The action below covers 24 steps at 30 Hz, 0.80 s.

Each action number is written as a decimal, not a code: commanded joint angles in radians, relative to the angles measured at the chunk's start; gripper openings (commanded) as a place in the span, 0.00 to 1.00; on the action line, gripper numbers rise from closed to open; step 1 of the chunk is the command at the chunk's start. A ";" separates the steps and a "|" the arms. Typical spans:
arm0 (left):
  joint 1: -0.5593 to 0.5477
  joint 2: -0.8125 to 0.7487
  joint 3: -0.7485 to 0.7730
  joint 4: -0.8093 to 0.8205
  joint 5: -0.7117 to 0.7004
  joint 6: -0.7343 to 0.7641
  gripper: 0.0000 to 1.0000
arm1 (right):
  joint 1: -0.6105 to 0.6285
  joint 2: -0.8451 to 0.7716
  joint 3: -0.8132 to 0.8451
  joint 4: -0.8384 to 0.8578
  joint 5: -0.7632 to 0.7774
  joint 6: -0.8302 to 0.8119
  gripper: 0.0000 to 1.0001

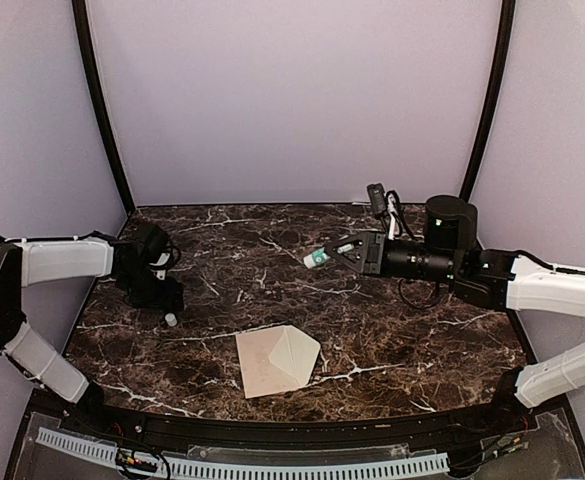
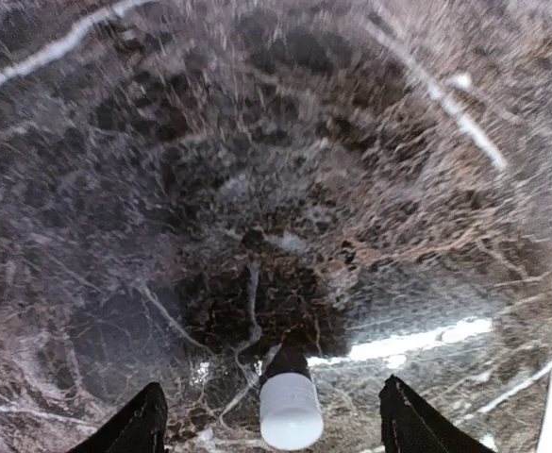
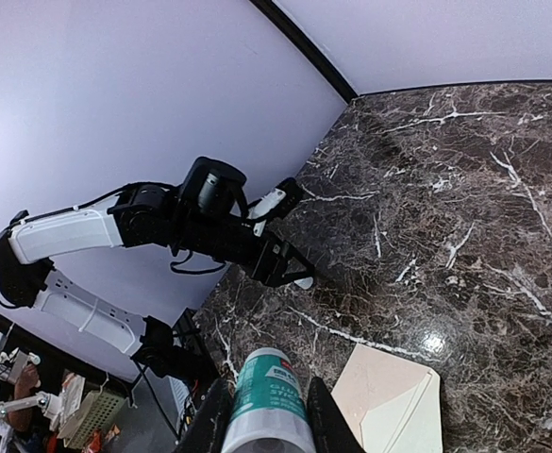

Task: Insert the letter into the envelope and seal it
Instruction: Place the solid glue cap at the center of the board, then adjust the solid glue.

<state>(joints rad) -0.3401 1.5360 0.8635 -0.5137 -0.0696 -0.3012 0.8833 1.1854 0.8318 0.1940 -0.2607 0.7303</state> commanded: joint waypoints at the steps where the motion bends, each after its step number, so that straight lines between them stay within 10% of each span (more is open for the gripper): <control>1: 0.004 -0.260 0.022 0.041 0.003 0.005 0.78 | 0.009 -0.009 0.005 0.083 -0.006 0.008 0.00; 9: -0.162 -0.569 -0.015 0.452 0.439 -0.218 0.80 | 0.053 0.026 0.005 0.265 -0.079 0.009 0.00; 17: -0.433 -0.499 -0.087 0.943 0.621 -0.446 0.90 | 0.111 0.053 0.034 0.391 -0.112 0.000 0.00; 24: -0.537 -0.372 -0.029 1.066 0.678 -0.481 0.94 | 0.138 0.076 0.062 0.385 -0.102 -0.017 0.00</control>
<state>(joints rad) -0.8482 1.1343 0.7975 0.3958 0.5385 -0.7277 1.0065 1.2491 0.8577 0.5079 -0.3557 0.7307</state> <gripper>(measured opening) 0.942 0.200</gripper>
